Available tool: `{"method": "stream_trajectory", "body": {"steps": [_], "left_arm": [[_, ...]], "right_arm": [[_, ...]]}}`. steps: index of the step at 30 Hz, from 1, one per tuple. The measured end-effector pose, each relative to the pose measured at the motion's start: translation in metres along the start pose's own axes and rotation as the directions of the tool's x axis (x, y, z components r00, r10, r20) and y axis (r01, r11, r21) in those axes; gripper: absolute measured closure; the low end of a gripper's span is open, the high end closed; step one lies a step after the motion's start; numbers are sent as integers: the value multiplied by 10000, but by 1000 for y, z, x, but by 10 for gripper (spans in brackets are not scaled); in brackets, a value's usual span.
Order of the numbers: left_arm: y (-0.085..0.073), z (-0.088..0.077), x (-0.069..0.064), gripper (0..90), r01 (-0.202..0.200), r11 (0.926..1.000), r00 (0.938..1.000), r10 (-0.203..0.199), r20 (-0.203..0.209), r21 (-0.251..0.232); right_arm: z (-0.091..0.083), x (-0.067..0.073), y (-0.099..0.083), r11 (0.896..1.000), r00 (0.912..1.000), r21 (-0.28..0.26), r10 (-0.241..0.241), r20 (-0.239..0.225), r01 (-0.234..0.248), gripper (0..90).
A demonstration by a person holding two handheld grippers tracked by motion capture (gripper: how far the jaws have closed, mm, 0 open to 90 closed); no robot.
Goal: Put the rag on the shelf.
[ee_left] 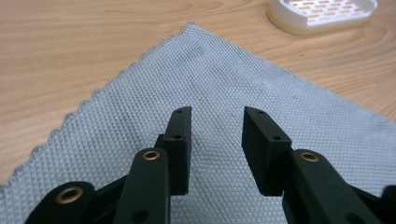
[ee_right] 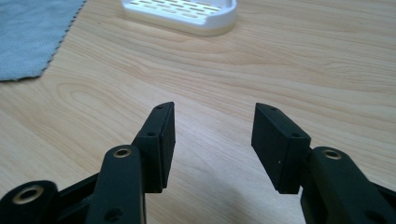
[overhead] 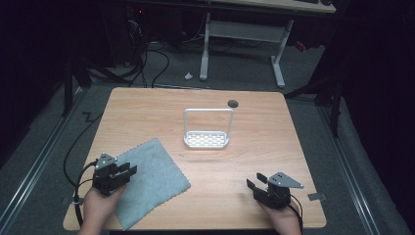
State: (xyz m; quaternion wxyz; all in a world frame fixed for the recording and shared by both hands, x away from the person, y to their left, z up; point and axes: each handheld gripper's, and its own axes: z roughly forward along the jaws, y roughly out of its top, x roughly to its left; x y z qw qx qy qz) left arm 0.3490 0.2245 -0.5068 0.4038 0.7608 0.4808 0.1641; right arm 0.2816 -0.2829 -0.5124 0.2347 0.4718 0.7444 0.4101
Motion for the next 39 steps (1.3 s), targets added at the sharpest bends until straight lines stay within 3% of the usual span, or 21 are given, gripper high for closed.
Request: {"method": "stream_trajectory", "body": {"steps": [12, 15, 16, 19, 22, 25, 29, 32, 34, 36, 39], "left_arm": [[0, 0, -2, 607, -102, 9999, 9997, 103, 213, -10], [0, 0, -4, 680, -71, 10000, 9975, 75, 700, -61], [1, 0, -7, 756, -261, 9997, 9953, 256, 938, 43], [3, 5, -23, 898, -926, 9936, 9930, 874, 790, 650], [2, 15, -35, 898, -1246, 9840, 9908, 1166, 690, 1271], [-1, 23, -40, 899, -1477, 9777, 9874, 1370, 798, 1495], [-5, 30, -50, 890, -1996, 9672, 9776, 1857, 989, 1572], [-6, 33, -57, 888, -2102, 9675, 9718, 1911, 1378, 1407], [-6, 34, -66, 888, -2471, 9595, 9613, 2252, 1589, 1353], [-6, 37, -76, 881, -2628, 9562, 9523, 2355, 1942, 1290], [-7, 42, -96, 877, -2980, 9473, 9312, 2614, 2541, 1175]], "right_arm": [[2, -3, -3, 9997, 9998, 125, 210, -77, -209, 504], [1, -3, -4, 9996, 9997, 124, 249, -88, -248, 504], [0, -2, -4, 9996, 9996, 118, 249, -97, -248, 504], [0, -2, -4, 9997, 9997, 105, 225, -117, -223, 505], [1, -2, -4, 9997, 9997, 142, 221, -121, -219, 504], [0, -3, -4, 9996, 9996, 132, 255, -135, -253, 505], [0, -4, -4, 9998, 9998, 78, 180, -102, -179, 507], [0, -4, -5, 9999, 9999, 45, 150, -70, -149, 509], [2, -3, -5, 10000, 10000, 47, 30, -36, -29, 513], [3, -2, -5, 10000, 10000, 70, -39, -45, 39, 512], [4, 0, -5, 9998, 9998, 64, -202, -75, 203, 522]]}}
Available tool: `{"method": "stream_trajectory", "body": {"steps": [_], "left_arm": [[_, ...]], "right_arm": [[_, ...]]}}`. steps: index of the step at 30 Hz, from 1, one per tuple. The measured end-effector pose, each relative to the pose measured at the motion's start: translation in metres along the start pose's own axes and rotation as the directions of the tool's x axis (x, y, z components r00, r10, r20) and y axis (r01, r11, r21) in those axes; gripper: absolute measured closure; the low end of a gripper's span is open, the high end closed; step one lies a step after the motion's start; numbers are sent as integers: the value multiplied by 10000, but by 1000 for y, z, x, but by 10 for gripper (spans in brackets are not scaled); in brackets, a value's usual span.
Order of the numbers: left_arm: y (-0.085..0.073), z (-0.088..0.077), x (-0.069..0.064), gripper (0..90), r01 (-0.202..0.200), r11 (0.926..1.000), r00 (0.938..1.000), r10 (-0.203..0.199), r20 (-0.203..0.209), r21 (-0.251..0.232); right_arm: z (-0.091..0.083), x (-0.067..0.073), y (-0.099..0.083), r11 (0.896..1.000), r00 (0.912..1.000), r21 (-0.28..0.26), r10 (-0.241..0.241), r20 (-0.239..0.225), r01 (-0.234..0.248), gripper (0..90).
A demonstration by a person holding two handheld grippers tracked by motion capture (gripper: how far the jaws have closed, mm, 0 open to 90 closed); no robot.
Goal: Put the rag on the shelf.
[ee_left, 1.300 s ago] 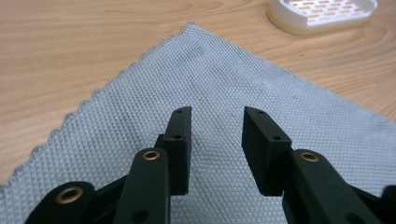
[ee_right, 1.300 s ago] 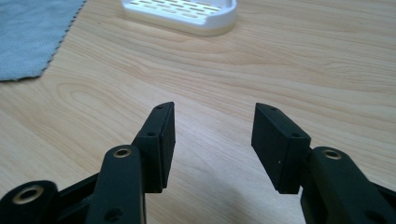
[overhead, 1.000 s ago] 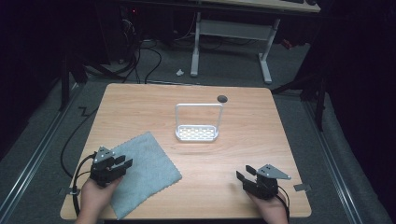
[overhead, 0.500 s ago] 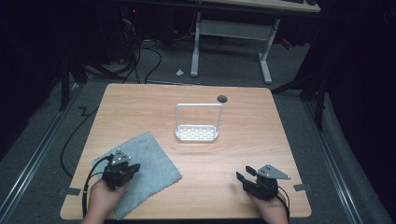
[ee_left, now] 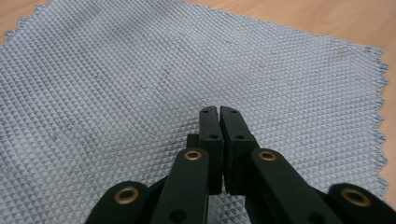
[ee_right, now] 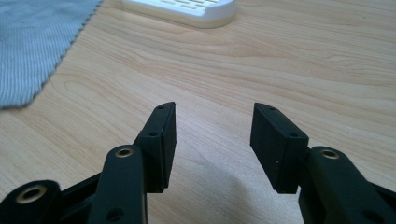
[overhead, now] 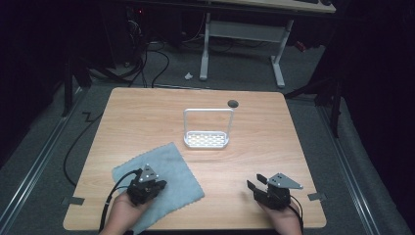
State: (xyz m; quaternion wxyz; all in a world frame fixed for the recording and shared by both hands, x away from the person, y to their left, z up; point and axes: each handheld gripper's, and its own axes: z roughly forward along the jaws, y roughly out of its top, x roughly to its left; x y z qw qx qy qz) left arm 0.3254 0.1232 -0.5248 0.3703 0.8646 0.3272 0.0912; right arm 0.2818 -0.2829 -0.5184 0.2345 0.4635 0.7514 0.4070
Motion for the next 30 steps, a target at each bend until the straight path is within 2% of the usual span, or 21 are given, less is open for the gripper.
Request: {"method": "stream_trajectory", "body": {"steps": [4, 5, 6, 8, 10, 12, 13, 14, 16, 17, 18, 19, 20, 21, 22, 25, 28, 30], "left_arm": [[7, 9, -21, 866, -402, 9992, 9969, 399, 678, 23], [7, 10, -24, 851, -195, 9998, 9969, 197, 759, -35], [8, 10, -24, 837, -488, 9988, 9961, 485, 743, 16], [9, 5, -23, 804, -457, 9987, 9968, 470, 649, -219], [9, -6, -16, 780, -202, 9981, 9987, 230, 464, -582], [1, -24, -2, 763, 332, 9949, 9994, -329, 44, -952], [-4, -29, 3, 765, 496, 9935, 9986, -509, -105, -1023], [-12, -36, 11, 772, 772, 9912, 9964, -804, -259, -1074], [-18, -45, 23, 782, 931, 9913, 9931, -991, -626, -932], [-19, -50, 27, 787, 939, 9902, 9907, -1032, -889, -1030], [-20, -55, 33, 798, 1092, 9870, 9859, -1226, -1138, -1179], [-21, -58, 38, 823, 1420, 9816, 9800, -1576, -1219, -1274], [-23, -61, 44, 843, 1728, 9753, 9758, -1884, -1106, -1373], [-26, -62, 47, 844, 1883, 9717, 9749, -2025, -925, -1428], [-28, -63, 49, 844, 1896, 9720, 9756, -2025, -849, -1390], [-30, -60, 52, 868, 1767, 9802, 9781, -1851, -958, -894], [-30, -56, 54, 897, 1766, 9834, 9777, -1800, -1082, -403], [-31, -53, 54, 898, 1743, 9846, 9814, -1747, -801, -109]], "right_arm": [[1, 4, 1, 9997, 9996, 29, -237, -154, 238, 551], [1, 6, 2, 9995, 9993, 40, -322, -205, 323, 554], [1, 7, 3, 9994, 9992, 32, -349, -214, 349, 560], [2, 11, 5, 9992, 9988, -17, -395, -274, 395, 591], [3, 15, 9, 9992, 9984, -6, -407, -387, 407, 649], [6, 20, 13, 9985, 9977, 76, -529, -416, 533, 698], [8, 24, 17, 9985, 9962, 59, -537, -686, 543, 711], [10, 27, 20, 9980, 9948, 74, -619, -803, 627, 735], [19, 41, 27, 9946, 9884, 77, -1020, -1127, 1035, 768], [24, 47, 31, 9917, 9841, 91, -1264, -1250, 1286, 795], [31, 53, 35, 9910, 9805, 94, -1311, -1465, 1339, 818], [38, 59, 39, 9908, 9762, 156, -1296, -1736, 1343, 847], [46, 65, 43, 9907, 9725, 215, -1279, -1946, 1346, 884], [53, 71, 46, 9887, 9685, 211, -1412, -2050, 1486, 900], [61, 77, 48, 9865, 9638, 279, -1515, -2192, 1614, 900], [86, 93, 54, 9772, 9523, 537, -1870, -2411, 2055, 900], [106, 103, 61, 9715, 9517, 899, -1928, -2389, 2194, 900], [115, 106, 64, 9666, 9522, 1066, -2045, -2267, 2330, 900]]}}
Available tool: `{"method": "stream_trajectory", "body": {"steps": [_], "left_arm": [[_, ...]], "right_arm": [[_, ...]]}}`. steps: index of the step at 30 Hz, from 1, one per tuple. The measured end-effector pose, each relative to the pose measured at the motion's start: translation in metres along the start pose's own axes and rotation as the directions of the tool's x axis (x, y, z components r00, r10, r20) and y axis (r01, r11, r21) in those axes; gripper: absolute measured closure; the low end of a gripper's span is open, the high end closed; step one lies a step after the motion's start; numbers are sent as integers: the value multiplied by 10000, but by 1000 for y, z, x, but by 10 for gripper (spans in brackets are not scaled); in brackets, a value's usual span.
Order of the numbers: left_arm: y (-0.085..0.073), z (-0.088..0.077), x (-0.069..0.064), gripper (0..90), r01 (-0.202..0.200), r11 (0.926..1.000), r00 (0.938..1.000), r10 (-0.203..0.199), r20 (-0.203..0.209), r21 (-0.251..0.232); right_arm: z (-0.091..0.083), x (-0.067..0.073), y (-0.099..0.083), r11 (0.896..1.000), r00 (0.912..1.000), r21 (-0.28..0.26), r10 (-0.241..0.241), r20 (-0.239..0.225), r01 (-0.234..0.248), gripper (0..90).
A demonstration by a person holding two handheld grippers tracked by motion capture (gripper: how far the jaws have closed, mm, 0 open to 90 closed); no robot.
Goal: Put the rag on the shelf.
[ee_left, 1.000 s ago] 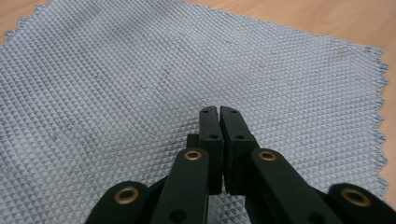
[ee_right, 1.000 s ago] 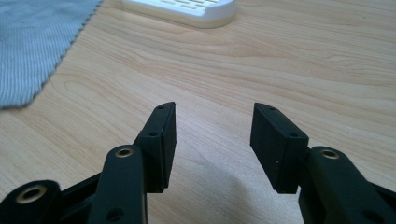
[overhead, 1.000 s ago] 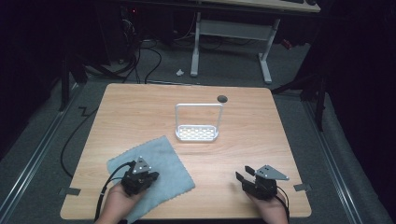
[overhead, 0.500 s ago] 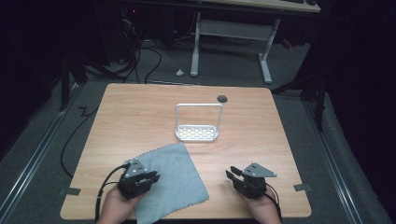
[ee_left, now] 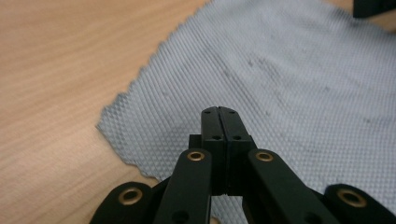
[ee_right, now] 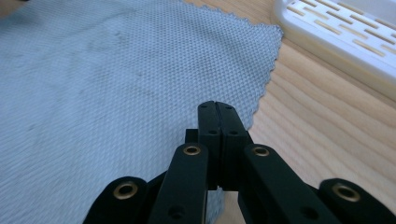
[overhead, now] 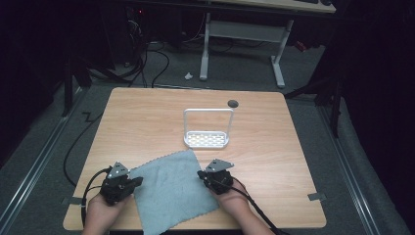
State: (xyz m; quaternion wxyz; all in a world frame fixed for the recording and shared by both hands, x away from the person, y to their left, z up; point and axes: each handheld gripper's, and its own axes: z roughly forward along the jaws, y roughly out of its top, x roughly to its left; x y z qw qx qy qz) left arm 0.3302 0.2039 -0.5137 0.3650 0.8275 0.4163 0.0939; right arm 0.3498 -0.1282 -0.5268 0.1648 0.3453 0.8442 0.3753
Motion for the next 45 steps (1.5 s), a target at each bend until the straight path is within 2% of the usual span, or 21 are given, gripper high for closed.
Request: {"method": "stream_trajectory", "body": {"steps": [2, 4, 8, 12, 17, 21, 24, 28, 29, 31, 32, 35, 36, 38, 39, 41, 43, 45], "left_arm": [[0, 4, -1, 898, -47, 9995, 10000, 46, 15, 303], [-1, 8, -1, 898, -26, 9986, 10000, 28, -37, 524], [2, 16, -6, 898, 6, 9997, 10000, -7, 46, 227], [14, 34, -23, 897, -538, 9985, 9985, 538, 72, 5], [33, 58, -52, 896, -1258, 9920, 9912, 1259, 414, -48], [42, 73, -70, 896, -1292, 9912, 9880, 1312, 820, -286], [43, 79, -76, 897, -1234, 9914, 9871, 1272, 970, -436], [42, 78, -75, 896, -933, 9945, 9886, 982, 1142, -480], [42, 77, -74, 895, -925, 9946, 9894, 972, 1082, -480], [42, 73, -71, 830, -931, 9922, 9931, 985, 635, -825], [43, 72, -66, 790, -741, 9918, 9955, 798, 520, -1043], [48, 73, -48, 752, 55, 9897, 9994, -7, 341, -1431], [49, 75, -42, 725, 264, 9893, 9995, -233, 231, -1435], [52, 81, -32, 716, 811, 9875, 9965, -777, 299, -1355], [54, 84, -29, 716, 947, 9872, 9952, -909, 355, -1286], [58, 89, -28, 706, 912, 9898, 9954, -872, 407, -1096], [60, 91, -30, 702, 890, 9899, 9952, -839, 501, -1104], [62, 92, -35, 708, 611, 9932, 9979, -586, 282, -988]], "right_arm": [[7, -2, 2, 9994, 9999, 333, -72, 76, 70, 900], [7, -4, 2, 9995, 10000, 297, -78, 36, 77, 900], [-1, -3, -2, 9981, 9993, 514, -336, 158, 327, 900], [-24, -5, -22, 9981, 9991, 518, -356, 245, 343, 900], [-58, -16, -51, 9984, 9989, 572, -64, 454, 38, 900], [-82, -27, -72, 9979, 9977, 609, 200, 654, -240, 900], [-95, -34, -84, 9969, 9959, 509, 566, 711, -603, 900], [-99, -34, -89, 9965, 9947, 388, 704, 747, -735, 900], [-98, -34, -88, 9966, 9950, 364, 715, 698, -742, 892], [-100, -33, -88, 9961, 9931, -39, 885, 771, -885, 828], [-101, -34, -87, 9949, 9920, -226, 993, 776, -979, 823], [-106, -35, -84, 9920, 9894, -693, 1118, 926, -1056, 812], [-107, -36, -85, 9919, 9893, -723, 1113, 944, -1047, 807], [-106, -37, -86, 9918, 9890, -675, 1144, 941, -1083, 801], [-105, -38, -87, 9919, 9889, -637, 1155, 938, -1099, 799], [-105, -39, -89, 9921, 9887, -579, 1166, 945, -1115, 793], [-106, -40, -90, 9916, 9881, -582, 1208, 957, -1156, 793], [-107, -41, -91, 9916, 9879, -599, 1202, 981, -1147, 791]]}}
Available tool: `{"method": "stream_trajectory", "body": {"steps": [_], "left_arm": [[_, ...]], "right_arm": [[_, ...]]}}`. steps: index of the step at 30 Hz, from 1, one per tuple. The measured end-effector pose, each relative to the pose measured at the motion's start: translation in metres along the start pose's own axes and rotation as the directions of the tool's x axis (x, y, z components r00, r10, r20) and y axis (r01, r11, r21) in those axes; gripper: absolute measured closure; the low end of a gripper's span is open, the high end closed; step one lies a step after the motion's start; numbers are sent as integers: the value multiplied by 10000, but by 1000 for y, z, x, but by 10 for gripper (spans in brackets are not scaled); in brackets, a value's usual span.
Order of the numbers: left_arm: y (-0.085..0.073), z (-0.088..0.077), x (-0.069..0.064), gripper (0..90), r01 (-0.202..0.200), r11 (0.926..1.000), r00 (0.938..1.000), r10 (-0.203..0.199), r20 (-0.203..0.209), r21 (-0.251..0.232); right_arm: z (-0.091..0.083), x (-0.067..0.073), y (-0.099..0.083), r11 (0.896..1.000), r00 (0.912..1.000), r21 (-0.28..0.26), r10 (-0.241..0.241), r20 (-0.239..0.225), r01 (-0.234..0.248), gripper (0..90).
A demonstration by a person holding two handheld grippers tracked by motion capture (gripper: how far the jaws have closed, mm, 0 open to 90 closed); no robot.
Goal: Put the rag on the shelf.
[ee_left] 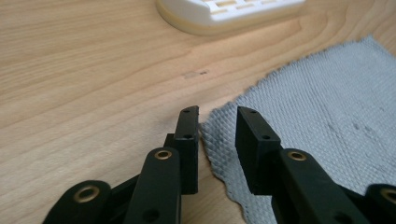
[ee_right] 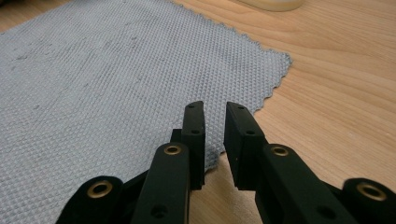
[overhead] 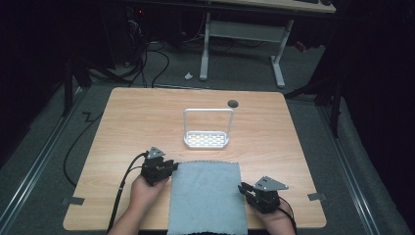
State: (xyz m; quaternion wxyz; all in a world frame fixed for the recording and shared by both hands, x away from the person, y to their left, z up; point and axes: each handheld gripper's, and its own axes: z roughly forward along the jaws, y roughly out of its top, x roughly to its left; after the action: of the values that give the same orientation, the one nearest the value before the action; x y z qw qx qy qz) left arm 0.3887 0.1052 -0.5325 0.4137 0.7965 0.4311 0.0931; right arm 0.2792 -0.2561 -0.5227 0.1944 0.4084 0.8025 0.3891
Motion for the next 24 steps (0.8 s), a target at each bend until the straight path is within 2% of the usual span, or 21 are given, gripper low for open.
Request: {"method": "stream_trajectory", "body": {"steps": [4, 7, 8, 11, 13, 15, 16, 17, 18, 21, 24], "left_arm": [[-1, 1, -4, 782, -141, 9999, 9997, 141, -211, -6], [-1, 2, -5, 842, -321, 9995, 9994, 321, -141, -39], [-2, 3, -5, 867, -271, 9996, 9996, 270, -122, -55], [-2, 3, -5, 883, -258, 9996, 9996, 258, -103, -78], [-3, 2, -6, 884, -304, 9995, 9995, 303, -104, -108], [-4, 2, -7, 885, -387, 9992, 9992, 385, -131, -116], [-4, 2, -7, 885, -387, 9992, 9992, 385, -131, -116], [-4, 2, -6, 884, -315, 9994, 9995, 315, -46, -118], [-4, 2, -5, 885, -271, 9996, 9996, 270, -10, -112], [-4, 2, -4, 884, -187, 9998, 9998, 188, 51, -100], [-4, 2, -4, 884, -181, 9998, 9998, 182, 70, -93]], "right_arm": [[-1, -1, 0, 10000, 10000, -72, 23, 16, -23, 780], [0, -3, 1, 9998, 9999, -176, 130, 37, -129, 755], [1, -4, 3, 9994, 9997, -218, 254, 45, -253, 734], [6, -10, 11, 9982, 9973, -298, 527, 511, -512, 700], [13, -18, 20, 9974, 9945, -166, 708, 778, -697, 697], [25, -28, 28, 9947, 9926, -21, 1032, 633, -1032, 696], [25, -28, 28, 9947, 9926, -21, 1032, 633, -1032, 696], [43, -36, 35, 9911, 9901, 502, 1198, 734, -1237, 687], [49, -37, 36, 9897, 9893, 660, 1220, 794, -1274, 686], [62, -41, 41, 9907, 9872, 613, 1138, 1116, -1211, 677], [66, -40, 44, 9920, 9889, 632, 1018, 1079, -1090, 698]]}}
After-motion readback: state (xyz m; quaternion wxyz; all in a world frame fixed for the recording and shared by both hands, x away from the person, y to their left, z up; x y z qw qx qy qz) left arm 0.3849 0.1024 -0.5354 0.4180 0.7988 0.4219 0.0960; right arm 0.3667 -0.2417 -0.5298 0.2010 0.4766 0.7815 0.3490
